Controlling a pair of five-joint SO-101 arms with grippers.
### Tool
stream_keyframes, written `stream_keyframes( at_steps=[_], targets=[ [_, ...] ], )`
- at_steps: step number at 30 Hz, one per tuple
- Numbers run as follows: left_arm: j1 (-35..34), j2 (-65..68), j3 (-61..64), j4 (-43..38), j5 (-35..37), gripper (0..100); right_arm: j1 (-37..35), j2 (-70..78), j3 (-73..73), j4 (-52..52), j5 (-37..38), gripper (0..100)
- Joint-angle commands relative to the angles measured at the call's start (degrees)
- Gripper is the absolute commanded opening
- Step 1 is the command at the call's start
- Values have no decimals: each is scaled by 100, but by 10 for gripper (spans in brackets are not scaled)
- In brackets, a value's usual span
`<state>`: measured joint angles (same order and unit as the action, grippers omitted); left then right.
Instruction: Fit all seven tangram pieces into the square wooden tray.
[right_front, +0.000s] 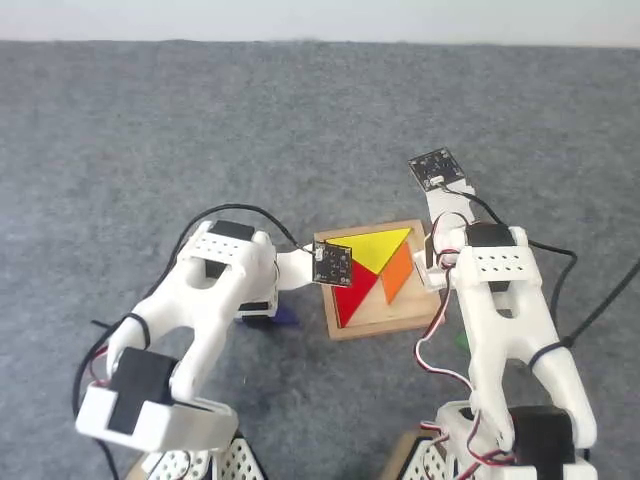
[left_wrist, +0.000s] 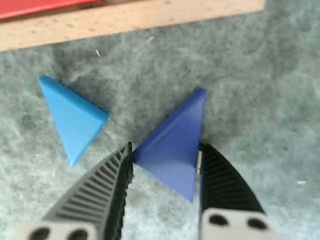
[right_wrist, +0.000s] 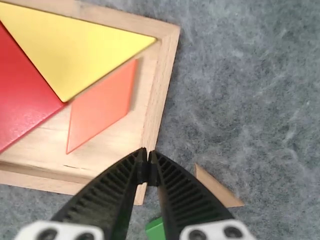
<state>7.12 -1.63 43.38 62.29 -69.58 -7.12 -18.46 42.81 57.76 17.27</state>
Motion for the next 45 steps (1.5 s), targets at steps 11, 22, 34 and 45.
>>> stream_keyframes(
  at_steps=[11,22,34,45],
  targets=[
    [-18,-167,-382,598,0,146,84,-330,-26,-40,97,8],
    [-18,-176,-171,607,44,77,84,-330,-26,-31,97,8],
    [-9,-176,-154,1116,185,29,84,-330,-26,-40,97,8],
    [325,-167,479,1160,35,29,84,-330,-26,-31,97,8]
  ],
)
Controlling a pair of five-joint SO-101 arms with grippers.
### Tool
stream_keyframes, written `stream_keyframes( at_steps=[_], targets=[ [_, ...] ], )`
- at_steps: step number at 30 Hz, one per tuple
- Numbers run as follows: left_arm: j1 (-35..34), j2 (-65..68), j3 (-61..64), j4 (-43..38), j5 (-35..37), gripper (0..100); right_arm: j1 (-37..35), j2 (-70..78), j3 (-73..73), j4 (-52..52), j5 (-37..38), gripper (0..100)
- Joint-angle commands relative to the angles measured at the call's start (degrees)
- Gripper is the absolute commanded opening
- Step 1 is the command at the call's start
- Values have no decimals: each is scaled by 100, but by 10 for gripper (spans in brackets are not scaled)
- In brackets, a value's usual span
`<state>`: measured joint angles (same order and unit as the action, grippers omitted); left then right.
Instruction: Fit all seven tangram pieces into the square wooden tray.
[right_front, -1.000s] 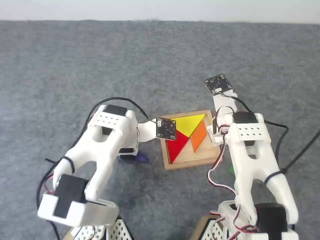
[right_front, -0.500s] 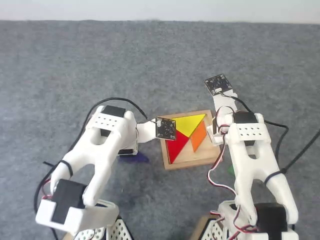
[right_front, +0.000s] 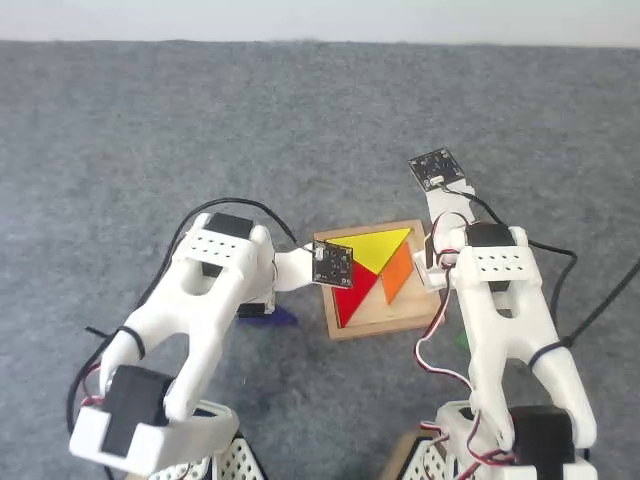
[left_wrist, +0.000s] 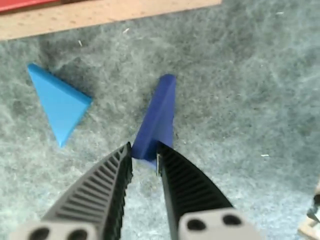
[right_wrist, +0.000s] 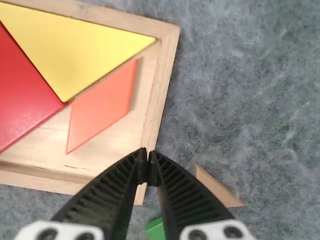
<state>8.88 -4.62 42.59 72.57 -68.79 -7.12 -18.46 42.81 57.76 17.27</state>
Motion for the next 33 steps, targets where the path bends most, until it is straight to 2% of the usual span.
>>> stream_keyframes(
  at_steps=[1,12,21,26,30,33],
  targets=[
    [149,132,558,141,-44,29,84,-330,-26,-31,97,8],
    [149,123,567,475,-35,11,84,-330,-26,-22,97,8],
    [167,123,497,624,475,10,92,-330,-26,-22,97,8],
    [149,114,48,668,721,9,92,-330,-26,-22,97,8],
    [176,-457,-330,862,703,9,171,-330,-35,-22,97,8],
    [378,-1319,-347,949,193,9,400,-356,-132,4,88,8]
  ],
)
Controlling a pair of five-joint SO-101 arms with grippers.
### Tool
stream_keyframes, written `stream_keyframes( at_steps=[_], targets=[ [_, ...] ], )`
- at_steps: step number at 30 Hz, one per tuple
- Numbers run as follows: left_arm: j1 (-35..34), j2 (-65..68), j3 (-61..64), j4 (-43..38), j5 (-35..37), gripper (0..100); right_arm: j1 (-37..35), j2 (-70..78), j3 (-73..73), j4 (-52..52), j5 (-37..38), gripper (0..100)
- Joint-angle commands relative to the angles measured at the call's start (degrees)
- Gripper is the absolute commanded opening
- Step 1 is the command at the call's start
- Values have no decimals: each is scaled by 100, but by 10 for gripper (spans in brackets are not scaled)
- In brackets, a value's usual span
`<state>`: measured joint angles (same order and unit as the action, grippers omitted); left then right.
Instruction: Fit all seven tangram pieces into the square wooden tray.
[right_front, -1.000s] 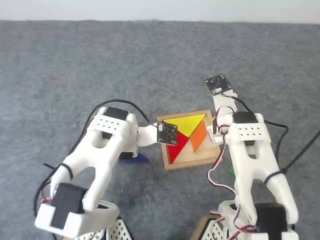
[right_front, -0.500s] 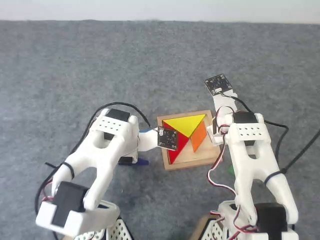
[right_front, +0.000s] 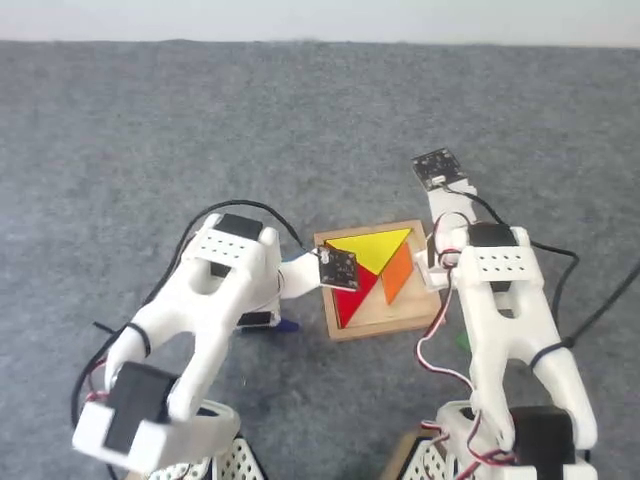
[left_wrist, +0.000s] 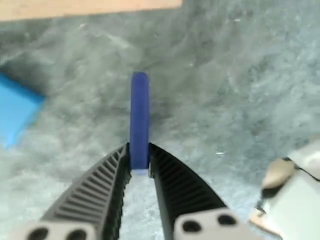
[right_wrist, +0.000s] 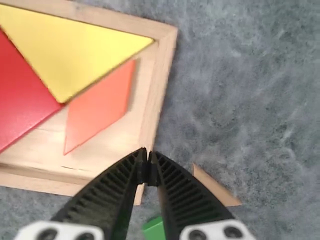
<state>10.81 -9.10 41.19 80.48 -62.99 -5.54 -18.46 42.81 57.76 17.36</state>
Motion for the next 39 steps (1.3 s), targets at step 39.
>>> stream_keyframes(
  at_steps=[39],
  targets=[
    [3042,5565,-8119,1521,-2804,102,2967,-2009,-554,567,-448,9]
  ],
)
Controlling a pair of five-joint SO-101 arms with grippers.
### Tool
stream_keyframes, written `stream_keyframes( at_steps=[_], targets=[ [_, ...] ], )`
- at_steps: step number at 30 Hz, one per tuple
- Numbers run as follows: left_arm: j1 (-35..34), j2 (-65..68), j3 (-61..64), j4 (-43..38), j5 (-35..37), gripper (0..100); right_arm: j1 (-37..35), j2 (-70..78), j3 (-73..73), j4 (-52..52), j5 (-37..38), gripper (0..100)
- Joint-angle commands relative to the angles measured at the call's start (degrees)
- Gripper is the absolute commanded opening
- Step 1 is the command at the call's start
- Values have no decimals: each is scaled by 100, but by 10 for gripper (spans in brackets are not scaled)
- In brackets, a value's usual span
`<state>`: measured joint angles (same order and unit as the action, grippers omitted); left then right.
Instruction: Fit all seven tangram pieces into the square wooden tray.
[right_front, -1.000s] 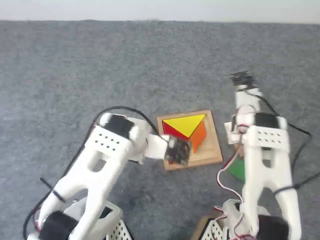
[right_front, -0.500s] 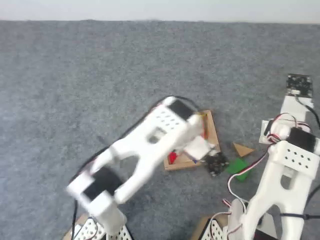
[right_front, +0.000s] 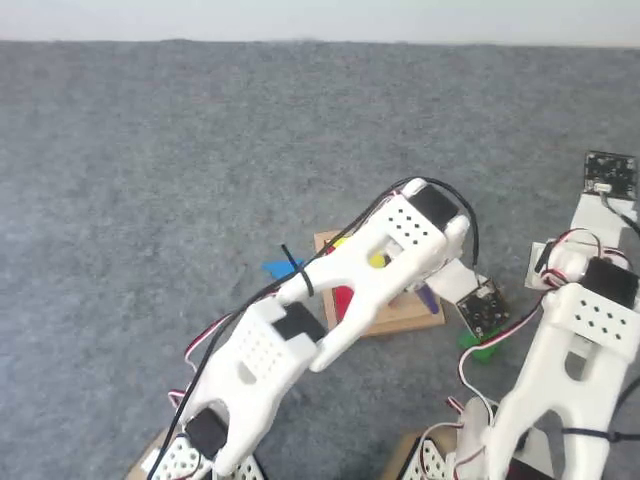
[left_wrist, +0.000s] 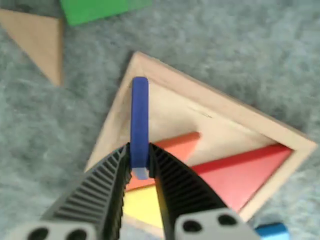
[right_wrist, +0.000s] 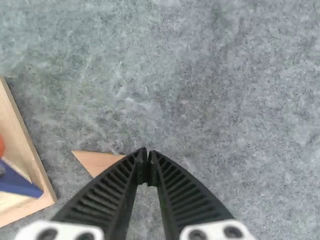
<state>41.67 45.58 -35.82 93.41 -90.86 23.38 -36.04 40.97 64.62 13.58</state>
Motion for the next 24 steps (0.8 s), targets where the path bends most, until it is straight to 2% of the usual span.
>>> stream_keyframes(
  at_steps=[1,4,8,12,17,20,24],
  targets=[
    [-70,123,-541,343,-18,134,66,-251,-369,-119,-70,9],
    [-97,158,-760,536,-9,209,66,-251,-369,-119,-70,9],
    [-97,185,-778,545,44,257,57,-251,-360,-119,-62,9],
    [-97,123,-1121,536,501,276,57,-259,-281,-127,-26,9],
    [-97,114,-1455,536,1477,273,57,-251,-273,-119,-26,9],
    [-527,-185,-1648,712,1890,272,48,-295,-176,-163,-26,9],
    [-1495,-870,-1657,721,2338,231,-198,-295,9,-356,0,9]
  ],
)
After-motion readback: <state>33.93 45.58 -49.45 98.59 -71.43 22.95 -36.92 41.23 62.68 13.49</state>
